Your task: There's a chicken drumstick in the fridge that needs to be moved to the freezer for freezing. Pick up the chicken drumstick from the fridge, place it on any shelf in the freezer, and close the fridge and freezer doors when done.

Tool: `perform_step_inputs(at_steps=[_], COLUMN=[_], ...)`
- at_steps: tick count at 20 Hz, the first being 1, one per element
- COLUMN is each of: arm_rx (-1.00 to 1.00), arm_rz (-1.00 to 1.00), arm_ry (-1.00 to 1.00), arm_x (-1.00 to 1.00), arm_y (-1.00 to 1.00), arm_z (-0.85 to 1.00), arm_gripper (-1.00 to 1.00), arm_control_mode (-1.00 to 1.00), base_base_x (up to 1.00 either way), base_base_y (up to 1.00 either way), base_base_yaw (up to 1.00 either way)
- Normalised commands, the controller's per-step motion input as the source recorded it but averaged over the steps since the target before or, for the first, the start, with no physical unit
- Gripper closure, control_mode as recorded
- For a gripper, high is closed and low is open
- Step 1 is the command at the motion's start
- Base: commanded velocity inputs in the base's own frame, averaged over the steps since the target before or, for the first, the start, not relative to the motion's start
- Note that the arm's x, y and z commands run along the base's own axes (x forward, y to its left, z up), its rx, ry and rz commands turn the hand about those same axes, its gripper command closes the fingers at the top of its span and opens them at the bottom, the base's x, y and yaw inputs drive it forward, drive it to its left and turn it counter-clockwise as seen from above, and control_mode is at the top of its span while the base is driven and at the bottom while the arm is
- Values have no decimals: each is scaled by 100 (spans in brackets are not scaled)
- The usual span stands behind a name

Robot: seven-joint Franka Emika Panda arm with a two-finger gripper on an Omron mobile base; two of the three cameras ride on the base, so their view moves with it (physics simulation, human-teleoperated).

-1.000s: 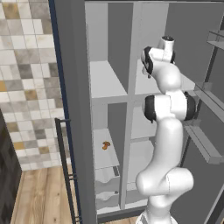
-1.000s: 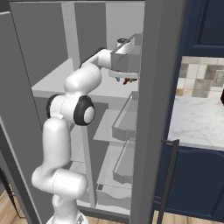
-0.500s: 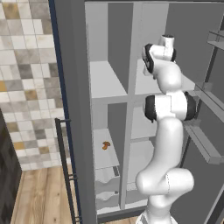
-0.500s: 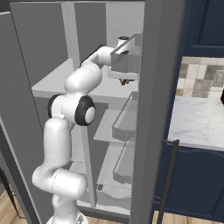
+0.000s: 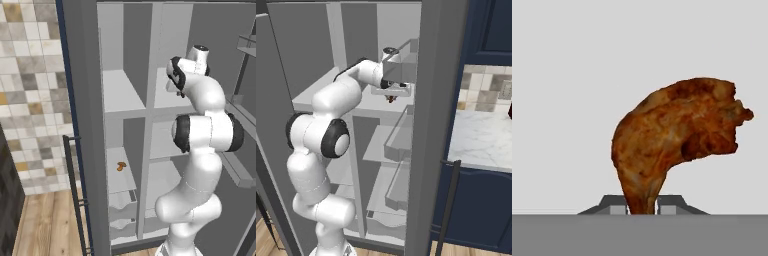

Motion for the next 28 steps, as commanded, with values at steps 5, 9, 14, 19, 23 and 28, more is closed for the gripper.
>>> perform_step_inputs(at_steps=[5,9,14,19,23,28], arm_rx=[0,0,-1,0,0,0], arm_rz=[-1,-2,0,0,0,0], arm_ry=[2,8,1,-15,-14,-10], arm_x=[-100,-99,-100,-100,-100,-93], arm_y=[7,18,12,26,64,73], arm_z=[60,79,28,15,10,27], arm_gripper=[100,100,100,100,100,100], arm_control_mode=[-100,-100,-100,-100,-100,-100], base_base_x=[0,0,0,0,0,0], base_base_y=[0,0,0,0,0,0], base_base_yaw=[0,0,0,0,0,0])
